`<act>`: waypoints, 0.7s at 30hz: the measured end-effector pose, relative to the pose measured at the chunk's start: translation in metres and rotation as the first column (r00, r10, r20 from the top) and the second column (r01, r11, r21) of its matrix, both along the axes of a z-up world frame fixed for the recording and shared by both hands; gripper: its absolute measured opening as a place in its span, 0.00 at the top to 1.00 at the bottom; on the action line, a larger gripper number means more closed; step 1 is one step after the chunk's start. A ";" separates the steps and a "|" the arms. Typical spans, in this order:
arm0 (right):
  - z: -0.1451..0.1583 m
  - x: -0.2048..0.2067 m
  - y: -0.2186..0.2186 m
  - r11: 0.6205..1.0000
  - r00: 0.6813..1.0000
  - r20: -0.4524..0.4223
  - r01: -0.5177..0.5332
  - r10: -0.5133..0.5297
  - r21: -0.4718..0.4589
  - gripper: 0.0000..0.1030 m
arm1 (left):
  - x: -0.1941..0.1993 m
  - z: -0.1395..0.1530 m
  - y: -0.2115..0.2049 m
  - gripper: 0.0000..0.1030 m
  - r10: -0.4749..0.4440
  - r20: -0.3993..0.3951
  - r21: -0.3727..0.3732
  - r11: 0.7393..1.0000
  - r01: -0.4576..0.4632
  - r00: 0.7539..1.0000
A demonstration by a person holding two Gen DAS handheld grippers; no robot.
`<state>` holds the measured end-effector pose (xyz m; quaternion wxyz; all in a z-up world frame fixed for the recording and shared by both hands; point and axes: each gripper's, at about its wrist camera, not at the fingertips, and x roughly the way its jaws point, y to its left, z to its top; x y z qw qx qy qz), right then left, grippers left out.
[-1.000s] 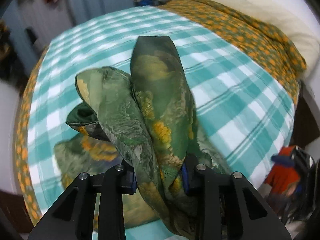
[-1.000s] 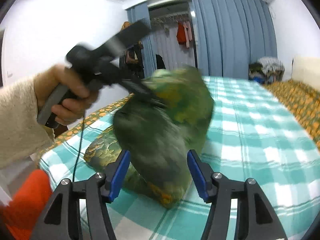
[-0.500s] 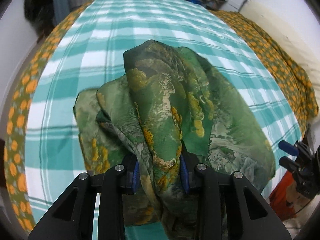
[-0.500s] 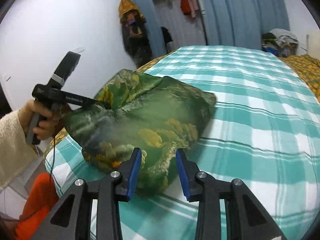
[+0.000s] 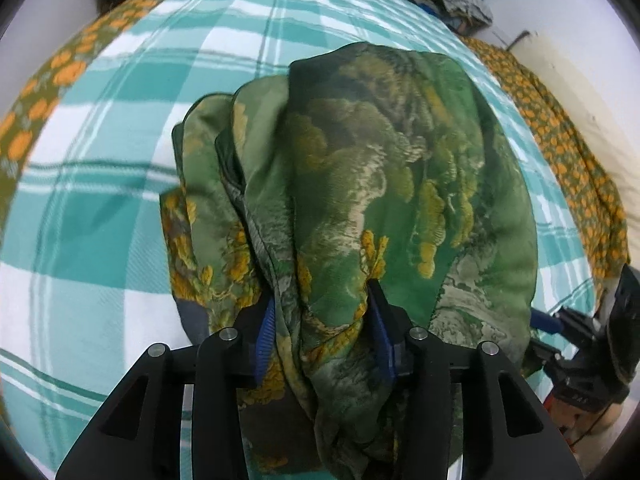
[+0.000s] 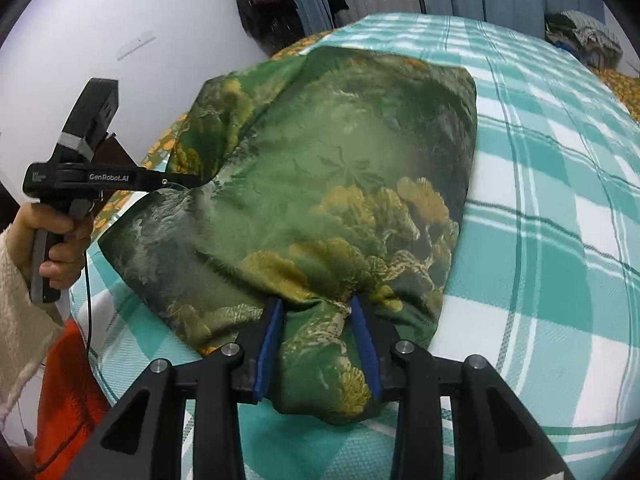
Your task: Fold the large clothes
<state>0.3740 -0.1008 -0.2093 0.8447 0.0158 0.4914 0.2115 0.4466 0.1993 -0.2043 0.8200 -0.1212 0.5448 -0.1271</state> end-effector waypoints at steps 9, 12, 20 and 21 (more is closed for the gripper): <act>0.007 0.005 0.012 0.997 0.998 -0.053 -0.021 0.018 -0.067 0.65 | -0.002 0.003 0.000 0.55 -0.001 0.006 0.004 1.000 0.001 1.000; 0.032 0.012 0.014 0.998 0.998 -0.054 -0.040 0.037 -0.057 0.65 | -0.008 0.011 0.005 0.59 -0.005 0.020 0.033 0.999 0.005 1.000; 0.071 0.104 0.031 0.999 0.998 0.040 0.039 -0.040 0.022 0.65 | -0.009 0.002 0.017 0.60 0.015 0.015 -0.018 1.000 -0.015 1.000; 0.071 0.118 0.038 0.999 0.998 0.040 0.040 -0.041 0.030 0.65 | -0.008 0.000 0.018 0.60 0.018 0.015 -0.022 1.000 -0.017 1.000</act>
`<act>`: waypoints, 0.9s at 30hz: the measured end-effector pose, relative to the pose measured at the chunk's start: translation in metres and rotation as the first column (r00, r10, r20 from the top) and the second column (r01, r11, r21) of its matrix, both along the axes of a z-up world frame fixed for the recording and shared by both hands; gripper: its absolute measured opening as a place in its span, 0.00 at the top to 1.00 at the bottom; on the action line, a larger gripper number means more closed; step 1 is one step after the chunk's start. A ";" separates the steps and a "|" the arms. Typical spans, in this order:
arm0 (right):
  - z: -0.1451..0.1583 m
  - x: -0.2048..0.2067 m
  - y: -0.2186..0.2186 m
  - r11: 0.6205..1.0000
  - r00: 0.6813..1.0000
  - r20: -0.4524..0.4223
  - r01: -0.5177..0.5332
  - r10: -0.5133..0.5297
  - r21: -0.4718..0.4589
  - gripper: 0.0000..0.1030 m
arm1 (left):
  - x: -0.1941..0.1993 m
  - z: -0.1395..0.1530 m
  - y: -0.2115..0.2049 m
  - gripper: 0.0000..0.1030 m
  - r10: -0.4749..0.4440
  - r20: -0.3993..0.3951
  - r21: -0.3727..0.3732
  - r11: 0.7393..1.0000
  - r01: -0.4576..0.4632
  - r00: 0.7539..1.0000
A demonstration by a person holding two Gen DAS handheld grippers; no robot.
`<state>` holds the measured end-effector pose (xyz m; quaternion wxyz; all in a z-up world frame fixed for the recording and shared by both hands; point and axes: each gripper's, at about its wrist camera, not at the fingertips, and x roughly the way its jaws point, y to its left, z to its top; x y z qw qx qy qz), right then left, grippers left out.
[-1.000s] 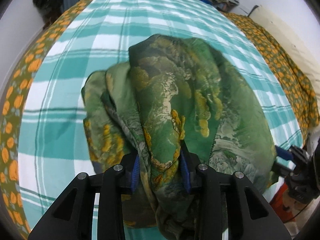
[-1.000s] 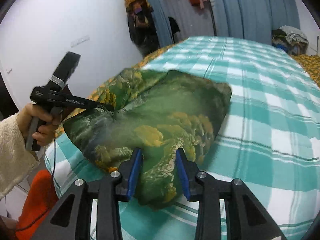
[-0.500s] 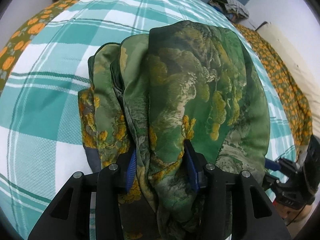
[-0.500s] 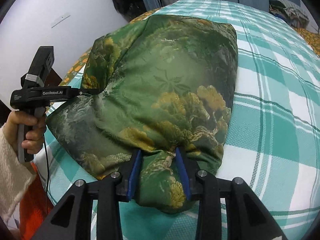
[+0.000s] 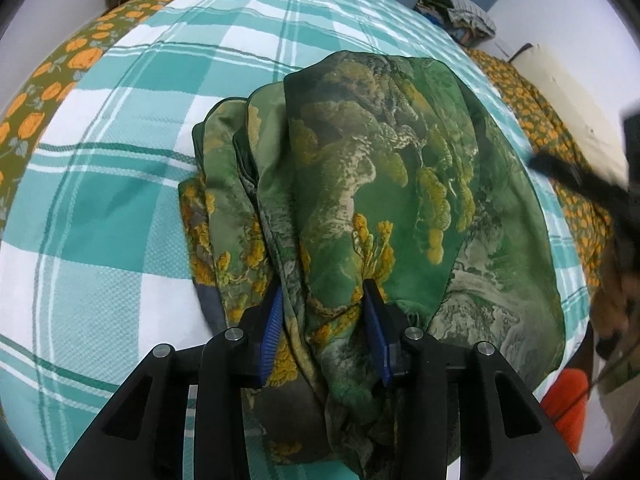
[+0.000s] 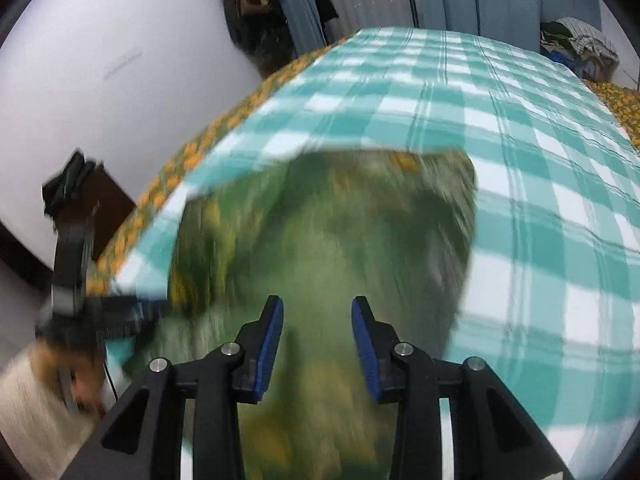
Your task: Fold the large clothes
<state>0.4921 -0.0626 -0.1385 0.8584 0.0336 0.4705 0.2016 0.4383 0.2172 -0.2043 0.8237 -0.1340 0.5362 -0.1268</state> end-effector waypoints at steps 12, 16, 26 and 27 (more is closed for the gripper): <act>-0.093 0.076 0.114 0.974 0.986 -0.128 -0.127 0.104 -0.186 0.63 | 0.004 -0.022 0.008 0.61 0.053 -0.016 -0.061 0.997 -0.054 0.998; -0.093 0.071 0.117 0.967 0.989 -0.111 -0.125 0.103 -0.221 0.63 | 0.007 -0.022 0.006 0.61 0.050 -0.023 -0.046 0.998 -0.051 0.998; -0.029 -0.040 0.044 0.987 0.989 -0.020 -0.148 0.147 -0.067 0.63 | 0.014 -0.020 -0.001 0.61 0.043 -0.016 -0.035 0.998 -0.044 0.999; -0.029 -0.061 0.035 0.986 0.988 -0.017 -0.152 0.151 -0.062 0.63 | 0.014 -0.020 -0.001 0.61 0.042 -0.016 -0.035 0.999 -0.042 0.999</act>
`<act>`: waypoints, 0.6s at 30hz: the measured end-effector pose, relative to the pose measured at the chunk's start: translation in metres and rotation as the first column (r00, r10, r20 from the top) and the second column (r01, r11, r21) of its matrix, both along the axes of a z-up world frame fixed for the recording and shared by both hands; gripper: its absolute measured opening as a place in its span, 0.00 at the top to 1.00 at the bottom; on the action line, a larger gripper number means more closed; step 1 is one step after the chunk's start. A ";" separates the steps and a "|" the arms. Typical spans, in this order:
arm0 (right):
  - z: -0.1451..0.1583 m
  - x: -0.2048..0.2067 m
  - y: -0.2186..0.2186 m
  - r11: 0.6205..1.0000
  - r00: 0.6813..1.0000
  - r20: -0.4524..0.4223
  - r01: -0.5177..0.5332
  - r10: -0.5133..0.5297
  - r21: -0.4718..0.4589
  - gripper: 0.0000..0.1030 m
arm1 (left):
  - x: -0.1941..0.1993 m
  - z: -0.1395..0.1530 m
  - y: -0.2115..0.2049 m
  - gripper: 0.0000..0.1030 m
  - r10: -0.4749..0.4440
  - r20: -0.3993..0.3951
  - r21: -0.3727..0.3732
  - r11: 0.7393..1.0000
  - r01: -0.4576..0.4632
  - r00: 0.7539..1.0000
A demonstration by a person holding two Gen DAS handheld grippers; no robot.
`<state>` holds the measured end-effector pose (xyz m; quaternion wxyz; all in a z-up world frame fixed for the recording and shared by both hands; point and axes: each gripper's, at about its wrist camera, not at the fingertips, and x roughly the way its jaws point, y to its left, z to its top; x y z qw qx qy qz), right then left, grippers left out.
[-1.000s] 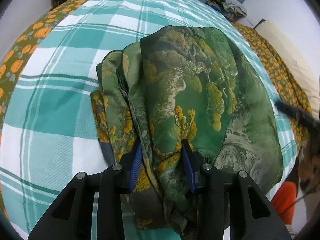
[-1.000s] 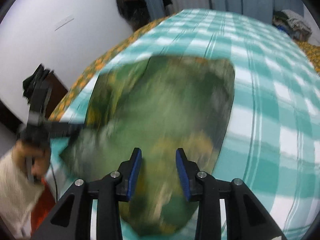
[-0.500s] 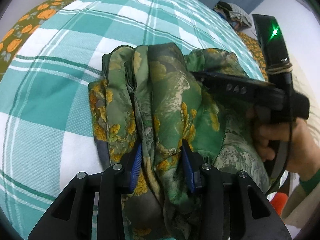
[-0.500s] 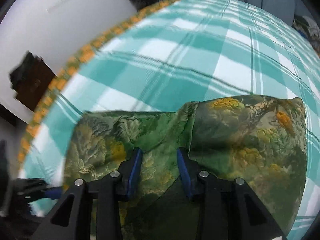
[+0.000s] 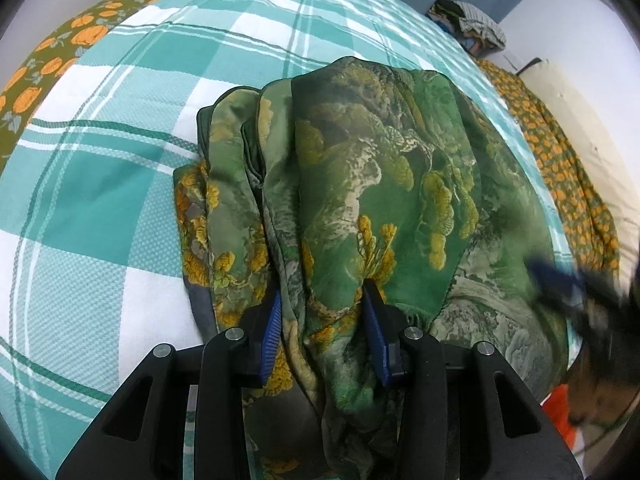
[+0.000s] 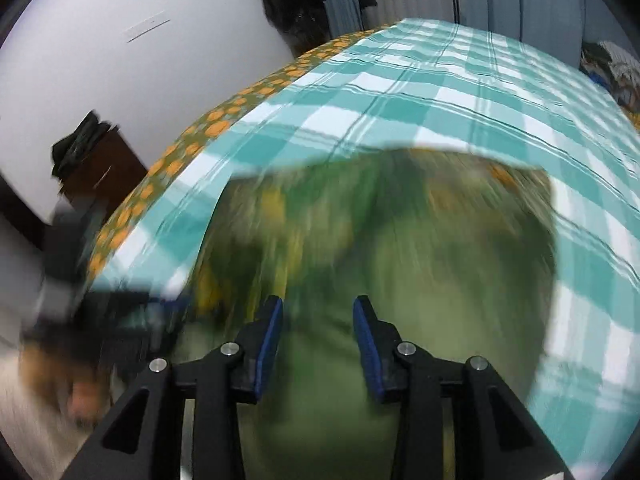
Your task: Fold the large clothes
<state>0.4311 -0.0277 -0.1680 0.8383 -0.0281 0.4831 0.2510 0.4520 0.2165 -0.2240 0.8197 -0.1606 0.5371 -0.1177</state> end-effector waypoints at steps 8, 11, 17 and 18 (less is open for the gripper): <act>-0.015 -0.093 -0.034 0.995 0.995 0.022 0.097 -0.097 0.006 0.63 | 0.001 0.000 -0.006 0.60 -0.004 0.004 0.024 1.000 0.004 1.000; -0.042 -0.079 -0.022 0.995 0.996 0.014 0.089 -0.088 -0.048 0.64 | 0.001 0.002 -0.009 0.60 -0.001 0.003 0.041 0.999 0.001 1.000; -0.018 -0.089 -0.008 0.988 0.996 0.074 0.066 -0.056 -0.143 0.64 | 0.001 0.008 -0.004 0.58 0.022 -0.011 0.006 1.000 -0.022 1.000; -0.004 -0.091 -0.005 0.989 0.993 0.110 0.051 -0.036 -0.142 0.64 | 0.001 0.010 -0.003 0.58 0.025 -0.011 0.001 1.000 -0.025 1.000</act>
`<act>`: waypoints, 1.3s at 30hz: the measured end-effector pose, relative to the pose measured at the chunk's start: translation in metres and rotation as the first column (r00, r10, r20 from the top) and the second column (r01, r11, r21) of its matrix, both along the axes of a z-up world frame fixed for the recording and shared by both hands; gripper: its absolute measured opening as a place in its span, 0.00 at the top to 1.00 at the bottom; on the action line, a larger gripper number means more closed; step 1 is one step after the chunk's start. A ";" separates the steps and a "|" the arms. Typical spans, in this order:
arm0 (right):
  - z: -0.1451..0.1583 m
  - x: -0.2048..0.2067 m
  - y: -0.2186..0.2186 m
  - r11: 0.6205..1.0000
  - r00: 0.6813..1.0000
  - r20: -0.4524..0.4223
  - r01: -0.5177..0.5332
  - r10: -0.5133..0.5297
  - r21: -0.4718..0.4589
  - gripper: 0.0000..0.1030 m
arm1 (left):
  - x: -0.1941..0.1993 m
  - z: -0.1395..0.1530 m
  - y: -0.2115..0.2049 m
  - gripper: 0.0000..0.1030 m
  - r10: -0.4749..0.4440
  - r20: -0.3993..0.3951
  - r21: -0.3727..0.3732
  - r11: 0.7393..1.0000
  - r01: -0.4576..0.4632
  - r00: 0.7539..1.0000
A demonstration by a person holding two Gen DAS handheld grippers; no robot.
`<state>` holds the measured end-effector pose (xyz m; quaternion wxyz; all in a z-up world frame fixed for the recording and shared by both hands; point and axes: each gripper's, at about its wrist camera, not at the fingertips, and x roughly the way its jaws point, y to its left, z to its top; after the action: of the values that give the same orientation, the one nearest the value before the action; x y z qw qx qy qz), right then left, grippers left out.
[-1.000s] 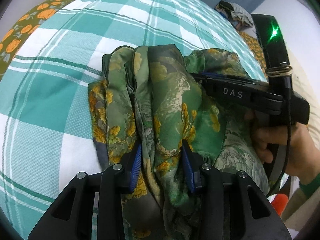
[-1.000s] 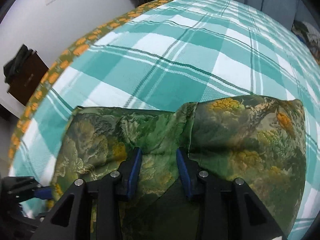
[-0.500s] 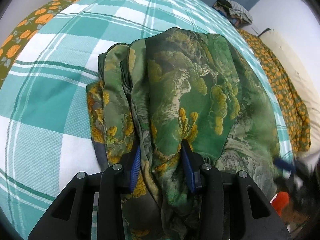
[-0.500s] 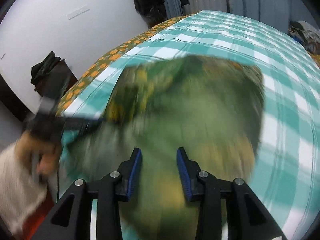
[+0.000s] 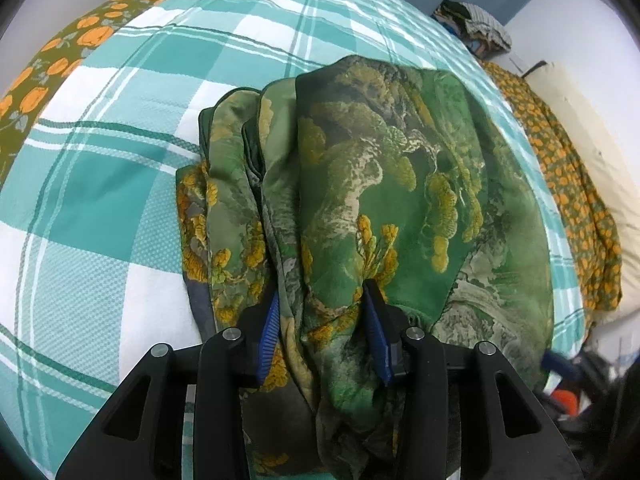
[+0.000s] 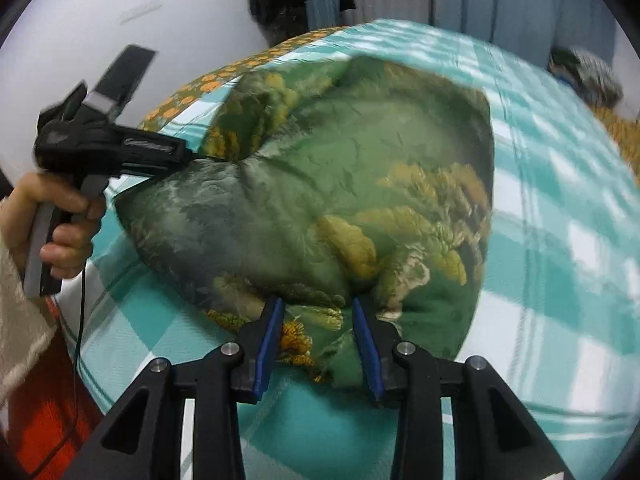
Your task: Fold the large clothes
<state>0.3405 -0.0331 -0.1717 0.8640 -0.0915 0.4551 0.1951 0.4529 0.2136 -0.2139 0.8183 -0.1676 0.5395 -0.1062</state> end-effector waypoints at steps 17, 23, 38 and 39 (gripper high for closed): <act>-0.038 0.076 0.063 0.992 0.993 -0.104 -0.037 0.050 0.121 0.62 | -0.025 -0.020 0.101 0.08 0.175 -0.033 -0.350 0.920 -0.175 0.984; -0.038 0.078 0.062 0.992 0.993 -0.107 -0.042 0.055 0.122 0.62 | -0.009 -0.049 0.076 0.03 0.096 -0.006 -0.549 0.832 -0.083 0.995; -0.039 0.065 0.067 0.996 0.997 -0.062 -0.031 0.036 0.080 0.63 | 0.040 -0.015 -0.006 0.01 -0.133 -0.081 -0.150 0.981 0.120 0.988; -0.039 0.062 0.068 0.997 0.998 -0.054 -0.034 0.038 0.076 0.63 | 0.043 -0.017 -0.010 0.02 -0.129 -0.103 -0.115 0.986 0.118 0.986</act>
<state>0.4020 0.0353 -0.2103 0.8501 -0.0617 0.4696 0.2302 0.4963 0.2035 -0.2312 0.7689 -0.1835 0.5864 -0.1766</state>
